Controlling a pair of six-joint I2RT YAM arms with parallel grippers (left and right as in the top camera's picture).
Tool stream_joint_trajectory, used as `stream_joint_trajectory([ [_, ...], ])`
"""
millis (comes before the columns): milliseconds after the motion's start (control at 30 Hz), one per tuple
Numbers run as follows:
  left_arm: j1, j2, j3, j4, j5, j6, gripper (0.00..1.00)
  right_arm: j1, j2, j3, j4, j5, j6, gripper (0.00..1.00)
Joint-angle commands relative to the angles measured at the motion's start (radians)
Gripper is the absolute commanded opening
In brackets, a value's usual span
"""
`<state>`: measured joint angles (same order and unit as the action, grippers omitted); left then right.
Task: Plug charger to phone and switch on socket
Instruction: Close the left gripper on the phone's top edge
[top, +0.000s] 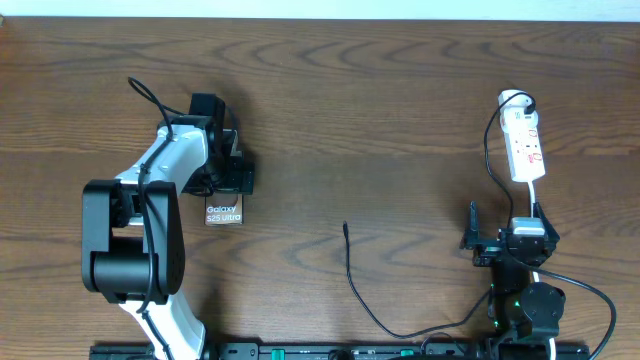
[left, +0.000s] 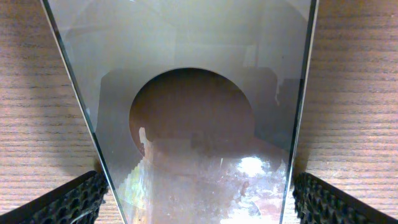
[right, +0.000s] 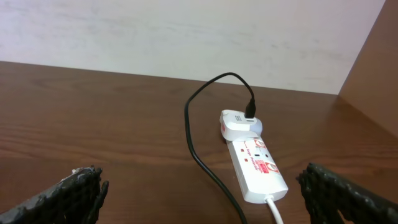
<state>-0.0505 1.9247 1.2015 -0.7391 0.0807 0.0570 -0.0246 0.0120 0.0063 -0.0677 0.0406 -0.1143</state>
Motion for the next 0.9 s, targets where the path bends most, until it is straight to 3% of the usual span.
stream_joint_trajectory([
  [0, -0.001, 0.017, -0.009, -0.006, 0.013, 0.013, 0.98, 0.011, -0.005, -0.001, -0.004, -0.002, -0.006, 0.99],
  [867, -0.001, 0.017, -0.023, -0.01, 0.013, 0.013, 0.98, 0.011, -0.005, -0.001, -0.004, -0.002, -0.006, 0.99],
])
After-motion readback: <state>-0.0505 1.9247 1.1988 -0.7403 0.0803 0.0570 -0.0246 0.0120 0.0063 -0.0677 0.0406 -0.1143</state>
